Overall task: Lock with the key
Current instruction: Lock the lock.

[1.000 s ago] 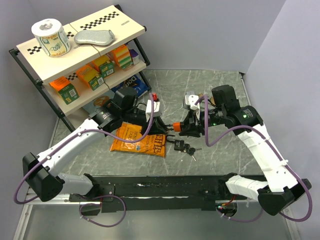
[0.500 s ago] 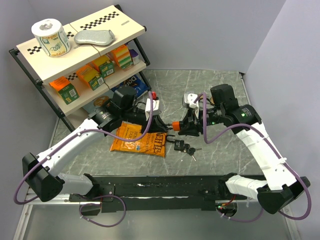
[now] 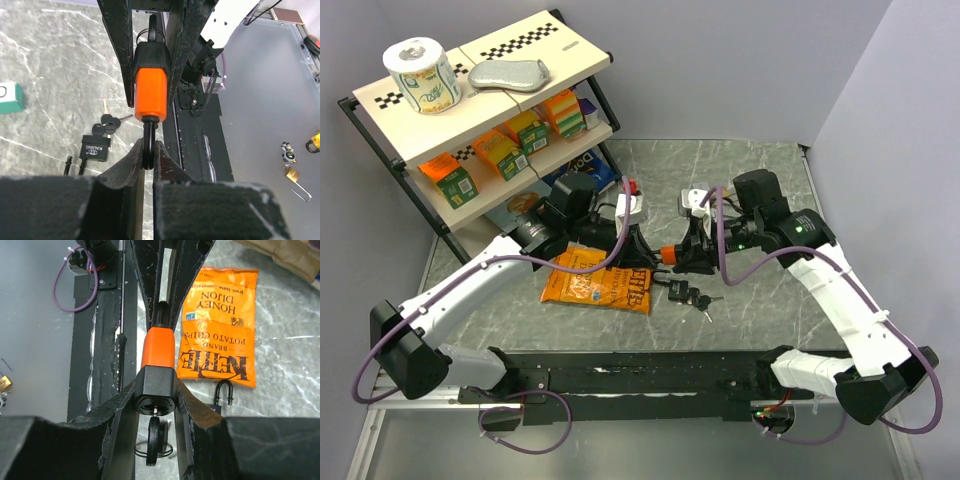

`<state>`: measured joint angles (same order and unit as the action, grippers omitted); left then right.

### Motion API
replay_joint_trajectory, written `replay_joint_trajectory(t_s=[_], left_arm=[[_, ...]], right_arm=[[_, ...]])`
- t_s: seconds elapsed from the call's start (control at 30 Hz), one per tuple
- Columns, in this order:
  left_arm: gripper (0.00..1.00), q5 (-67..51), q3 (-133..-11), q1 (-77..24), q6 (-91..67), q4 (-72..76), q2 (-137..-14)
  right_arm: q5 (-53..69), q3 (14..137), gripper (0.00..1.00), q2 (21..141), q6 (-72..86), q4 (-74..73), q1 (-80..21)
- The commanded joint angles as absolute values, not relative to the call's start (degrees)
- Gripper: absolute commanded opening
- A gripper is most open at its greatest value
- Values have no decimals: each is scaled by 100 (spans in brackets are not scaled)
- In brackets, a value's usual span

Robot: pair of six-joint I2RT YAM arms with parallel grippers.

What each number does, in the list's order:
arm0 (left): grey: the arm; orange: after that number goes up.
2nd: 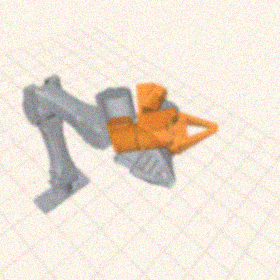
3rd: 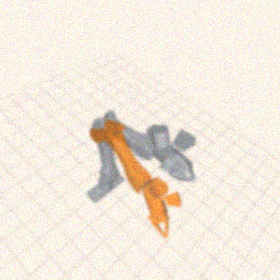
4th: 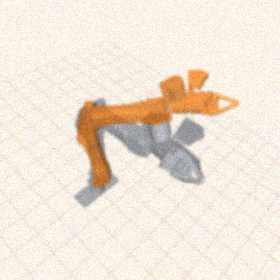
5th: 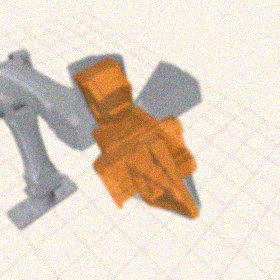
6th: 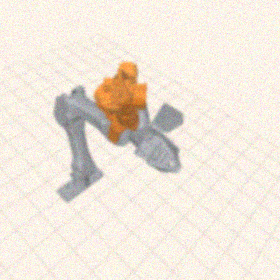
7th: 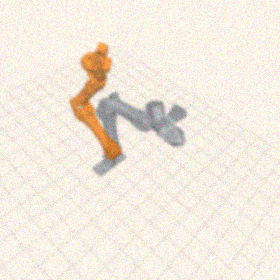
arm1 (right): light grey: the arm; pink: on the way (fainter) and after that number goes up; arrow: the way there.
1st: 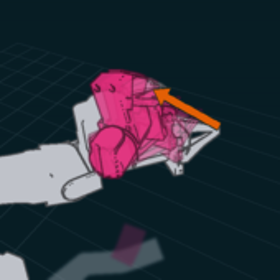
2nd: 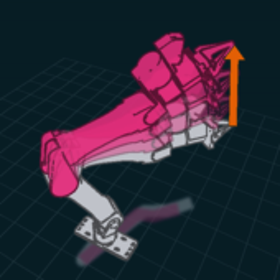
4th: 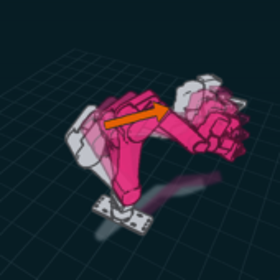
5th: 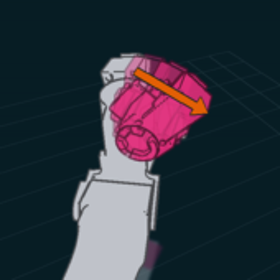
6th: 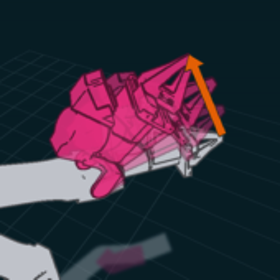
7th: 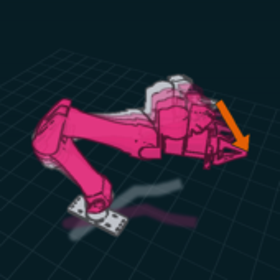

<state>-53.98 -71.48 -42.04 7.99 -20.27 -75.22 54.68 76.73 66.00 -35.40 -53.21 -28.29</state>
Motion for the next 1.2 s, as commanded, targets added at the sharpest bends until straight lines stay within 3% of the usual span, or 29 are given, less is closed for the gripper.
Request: replay_joint_trajectory(t_s=[0.0,0.3,0.43,0.57,0.67,0.8,1.17], left_arm=[[1,-5774,-7339,-4649,484,-528,-7690],[1,-5687,-7269,-4737,317,-79,-7814],[1,-5879,-6971,-4248,44,-44,-7656],[1,-5968,-6838,-3683,576,-648,-7497],[1,-5959,-6882,-3516,1306,-1422,-7409],[1,-5976,-6935,-3489,1863,-2038,-7435],[1,-5994,-7031,-3674,2100,-2241,-7559]], right_arm=[[5880,7559,0,6838,-3410,-4273,-3217],[5933,7470,0,6908,-3138,-3929,-3551],[5766,7620,0,6838,-3242,-4506,-3349],[5616,7725,67,6602,-3454,-5183,-2683],[5485,7796,87,6452,-3673,-5666,-2392],[5309,8015,86,6442,-4034,-6143,-2136],[5387,8015,64,6644,-3735,-5599,-2206]])
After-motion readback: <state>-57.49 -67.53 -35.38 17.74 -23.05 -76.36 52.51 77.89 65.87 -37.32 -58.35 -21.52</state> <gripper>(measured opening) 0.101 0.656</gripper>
